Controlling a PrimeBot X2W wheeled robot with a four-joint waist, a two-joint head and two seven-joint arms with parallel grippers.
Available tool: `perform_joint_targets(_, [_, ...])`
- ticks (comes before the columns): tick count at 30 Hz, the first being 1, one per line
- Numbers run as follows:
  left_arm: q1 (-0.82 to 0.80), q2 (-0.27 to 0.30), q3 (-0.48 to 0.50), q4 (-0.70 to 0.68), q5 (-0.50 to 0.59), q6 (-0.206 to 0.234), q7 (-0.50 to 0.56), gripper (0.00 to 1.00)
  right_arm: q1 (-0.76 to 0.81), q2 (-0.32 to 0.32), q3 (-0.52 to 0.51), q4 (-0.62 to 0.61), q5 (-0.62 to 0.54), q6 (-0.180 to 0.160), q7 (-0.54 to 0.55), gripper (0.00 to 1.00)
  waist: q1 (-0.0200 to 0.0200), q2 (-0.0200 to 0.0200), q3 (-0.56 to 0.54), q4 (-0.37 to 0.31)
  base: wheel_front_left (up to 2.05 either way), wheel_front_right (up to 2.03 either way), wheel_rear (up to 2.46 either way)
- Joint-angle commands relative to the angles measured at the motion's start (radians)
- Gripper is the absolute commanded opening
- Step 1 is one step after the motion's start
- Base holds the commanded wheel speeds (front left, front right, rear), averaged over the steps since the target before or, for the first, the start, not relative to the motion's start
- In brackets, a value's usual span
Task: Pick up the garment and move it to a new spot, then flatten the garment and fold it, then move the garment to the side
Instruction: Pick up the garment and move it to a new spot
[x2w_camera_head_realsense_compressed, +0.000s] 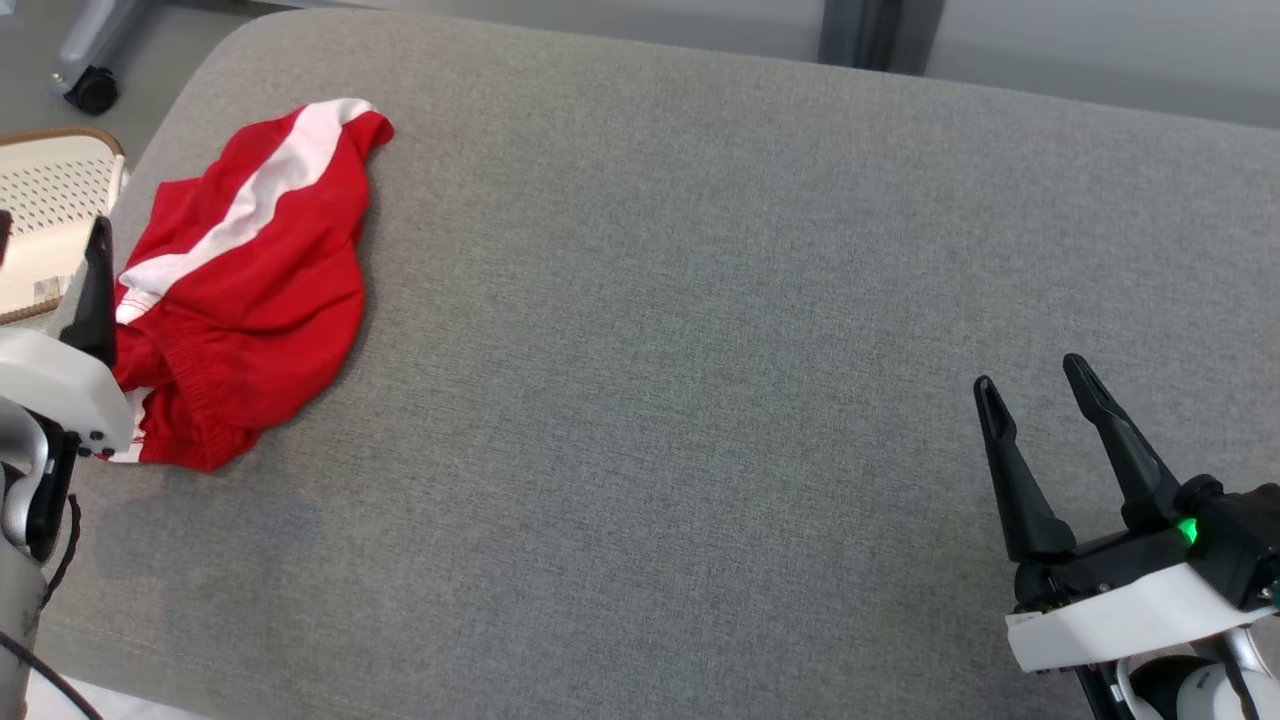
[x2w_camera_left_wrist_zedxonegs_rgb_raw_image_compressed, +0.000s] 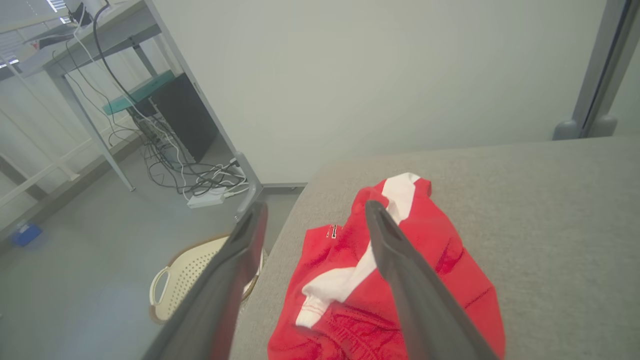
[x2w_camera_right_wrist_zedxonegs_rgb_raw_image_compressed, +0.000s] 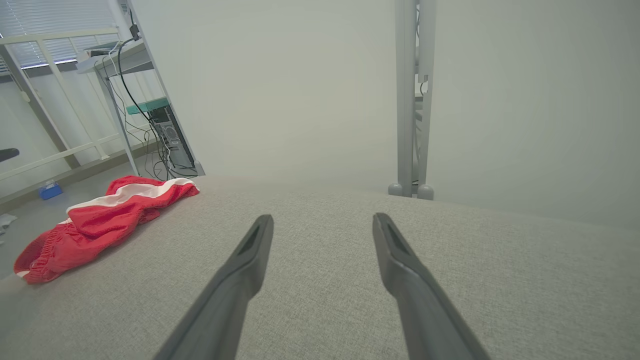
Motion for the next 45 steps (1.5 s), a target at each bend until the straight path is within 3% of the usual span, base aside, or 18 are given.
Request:
perform_joint_targets(1, [-0.021, 0.001, -0.015, 0.045, 0.012, -0.015, -0.001, 1.00, -0.018, -0.011, -0.003, -0.012, -0.007, 0.000, 0.004, 1.00, 0.0000, 0.0000, 0.041, -0.012, 0.00, 0.00, 0.00])
perform_joint_targets(9, [-0.080, -0.037, -0.083, 0.342, -0.002, -0.096, 0.026, 1.00, -0.058, -0.045, 0.002, -0.038, -0.002, 0.000, 0.019, 1.00, 0.0000, 0.0000, 0.133, -0.028, 0.00, 0.00, 0.00])
perform_joint_targets(16, [-0.101, -0.098, -0.103, 0.514, -0.081, -0.119, 0.080, 1.00, -0.083, -0.062, 0.002, -0.043, 0.009, 0.000, 0.027, 1.00, 0.0000, 0.0000, 0.177, -0.044, 0.00, 0.00, 0.00])
perform_joint_targets(17, [-0.102, -0.112, -0.100, 0.539, -0.106, -0.121, 0.078, 0.56, -0.088, -0.062, -0.002, -0.044, 0.009, 0.000, 0.026, 1.00, 0.0000, 0.0000, 0.182, -0.046, 0.00, 0.00, 0.00])
perform_joint_targets(18, [-0.107, -0.113, -0.100, 0.548, -0.111, -0.121, 0.071, 0.00, -0.089, -0.060, -0.003, -0.043, 0.009, 0.000, 0.024, 1.00, 0.0000, 0.0000, 0.182, -0.048, 0.00, 0.00, 0.00])
perform_joint_targets(20, [-0.114, -0.113, -0.095, 0.555, -0.123, -0.121, 0.058, 0.00, -0.089, -0.058, -0.005, -0.042, 0.009, 0.000, 0.022, 1.00, 0.0000, 0.0000, 0.181, -0.049, 0.00, 0.00, 0.00])
perform_joint_targets(23, [-0.144, -0.094, -0.054, 0.561, -0.159, -0.116, -0.044, 0.00, -0.080, -0.052, -0.010, -0.032, 0.011, 0.000, 0.014, 1.00, 0.0000, 0.0000, 0.160, -0.049, 0.00, 0.00, 0.00])
perform_joint_targets(29, [-0.168, -0.061, -0.021, 0.479, -0.127, -0.030, -0.124, 0.00, -0.073, -0.035, -0.014, -0.006, 0.011, 0.000, -0.004, 1.00, 0.0000, 0.0000, 0.101, -0.052, 0.00, 0.00, 0.00])
perform_joint_targets(35, [-0.062, -0.049, 0.058, 0.115, -0.025, 0.074, -0.126, 0.00, -0.058, -0.017, -0.021, 0.020, 0.012, 0.000, -0.017, 1.00, 0.0000, 0.0000, 0.034, -0.067, 0.00, 0.00, 0.00])
perform_joint_targets(44, [0.151, -0.080, 0.069, -0.339, 0.129, 0.143, -0.126, 0.00, -0.047, 0.011, -0.037, 0.042, 0.021, 0.000, -0.039, 1.00, 0.0000, 0.0000, -0.022, -0.122, 0.00, 0.00, 0.00])
perform_joint_targets(45, [0.151, -0.080, 0.069, -0.339, 0.129, 0.143, -0.126, 0.00, -0.047, 0.011, -0.037, 0.042, 0.021, 0.000, -0.039, 1.00, 0.0000, 0.0000, -0.022, -0.122, 0.00, 0.00, 0.00])
